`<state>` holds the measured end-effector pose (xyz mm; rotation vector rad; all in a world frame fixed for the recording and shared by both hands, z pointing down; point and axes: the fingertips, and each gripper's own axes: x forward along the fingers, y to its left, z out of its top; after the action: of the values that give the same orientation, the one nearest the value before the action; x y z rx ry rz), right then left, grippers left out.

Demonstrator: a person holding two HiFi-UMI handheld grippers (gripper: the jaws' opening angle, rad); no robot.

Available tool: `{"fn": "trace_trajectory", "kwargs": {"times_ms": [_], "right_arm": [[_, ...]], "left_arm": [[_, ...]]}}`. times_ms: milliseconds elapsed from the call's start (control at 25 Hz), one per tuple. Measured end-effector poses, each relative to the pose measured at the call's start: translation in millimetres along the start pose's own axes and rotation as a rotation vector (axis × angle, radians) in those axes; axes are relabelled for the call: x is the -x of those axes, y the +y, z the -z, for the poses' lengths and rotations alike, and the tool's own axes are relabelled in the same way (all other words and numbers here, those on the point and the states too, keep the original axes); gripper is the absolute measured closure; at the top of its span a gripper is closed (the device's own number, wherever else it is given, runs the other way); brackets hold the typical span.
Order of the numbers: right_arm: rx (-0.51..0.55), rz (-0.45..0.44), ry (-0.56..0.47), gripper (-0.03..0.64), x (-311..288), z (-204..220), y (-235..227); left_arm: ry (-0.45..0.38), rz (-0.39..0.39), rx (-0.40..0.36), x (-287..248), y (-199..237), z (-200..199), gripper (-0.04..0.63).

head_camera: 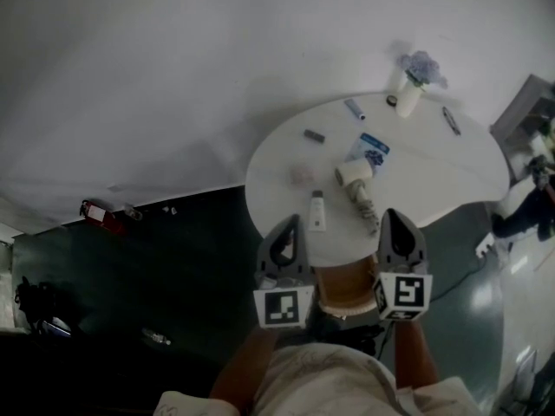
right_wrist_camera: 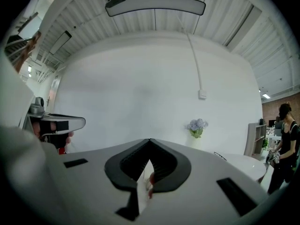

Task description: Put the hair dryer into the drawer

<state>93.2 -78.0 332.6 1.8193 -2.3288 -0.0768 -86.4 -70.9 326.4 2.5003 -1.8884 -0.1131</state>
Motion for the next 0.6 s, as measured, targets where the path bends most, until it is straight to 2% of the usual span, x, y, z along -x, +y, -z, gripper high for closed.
{"fn": "trace_trajectory", "kwargs": {"times_ms": [280,600], "right_arm": [[-0.007,-0.007,0.026,0.614,-11.3,13.8,-6.0],[-0.001,-0.039,0.111,0.612,-33.3,44.4,-2.1]], "left_arm": [[0.004,0.001,0.000,-9.3,-7.7,2.5,0.600],[0.008,-0.009,0.015,-11.8,-12.5,0.5,0.600]]}}
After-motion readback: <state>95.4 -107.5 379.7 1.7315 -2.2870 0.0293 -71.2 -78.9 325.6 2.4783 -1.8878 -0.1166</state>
